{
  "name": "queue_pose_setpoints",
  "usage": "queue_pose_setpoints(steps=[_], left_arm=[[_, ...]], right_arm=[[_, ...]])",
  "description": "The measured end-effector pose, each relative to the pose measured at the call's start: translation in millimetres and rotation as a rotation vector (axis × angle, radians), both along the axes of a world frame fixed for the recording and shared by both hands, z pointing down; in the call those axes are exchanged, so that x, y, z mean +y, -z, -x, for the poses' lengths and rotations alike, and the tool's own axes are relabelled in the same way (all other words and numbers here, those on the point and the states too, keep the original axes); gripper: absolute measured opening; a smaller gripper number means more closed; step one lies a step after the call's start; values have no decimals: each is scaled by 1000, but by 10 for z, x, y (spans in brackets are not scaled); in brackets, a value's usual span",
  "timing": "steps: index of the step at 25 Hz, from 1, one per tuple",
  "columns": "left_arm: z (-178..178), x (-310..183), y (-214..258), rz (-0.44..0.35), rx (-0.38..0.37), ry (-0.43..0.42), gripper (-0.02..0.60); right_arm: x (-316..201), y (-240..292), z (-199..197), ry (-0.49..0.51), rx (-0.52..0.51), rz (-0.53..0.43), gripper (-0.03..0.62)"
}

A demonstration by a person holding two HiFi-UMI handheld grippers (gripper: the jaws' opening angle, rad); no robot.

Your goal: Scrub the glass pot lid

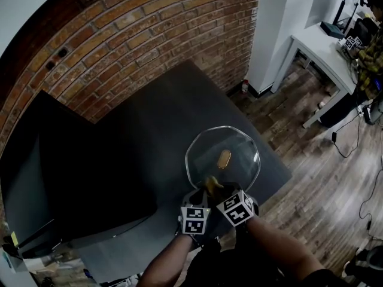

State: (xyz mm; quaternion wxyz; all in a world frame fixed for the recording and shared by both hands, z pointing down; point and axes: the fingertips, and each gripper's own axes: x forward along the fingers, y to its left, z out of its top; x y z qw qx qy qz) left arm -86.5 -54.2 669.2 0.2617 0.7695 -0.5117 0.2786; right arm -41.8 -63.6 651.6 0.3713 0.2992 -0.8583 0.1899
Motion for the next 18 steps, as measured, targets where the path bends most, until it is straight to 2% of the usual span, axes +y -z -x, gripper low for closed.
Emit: queue_pose_setpoints(steps=[11,18], left_arm=[[4,-4,-15,14,-5,20,34],[18,-6,-13,17,-15,21,34]], right_arm=[[-147,3,-231,-35,7,7,48],[-309,37,-498,-96,8,10,49]])
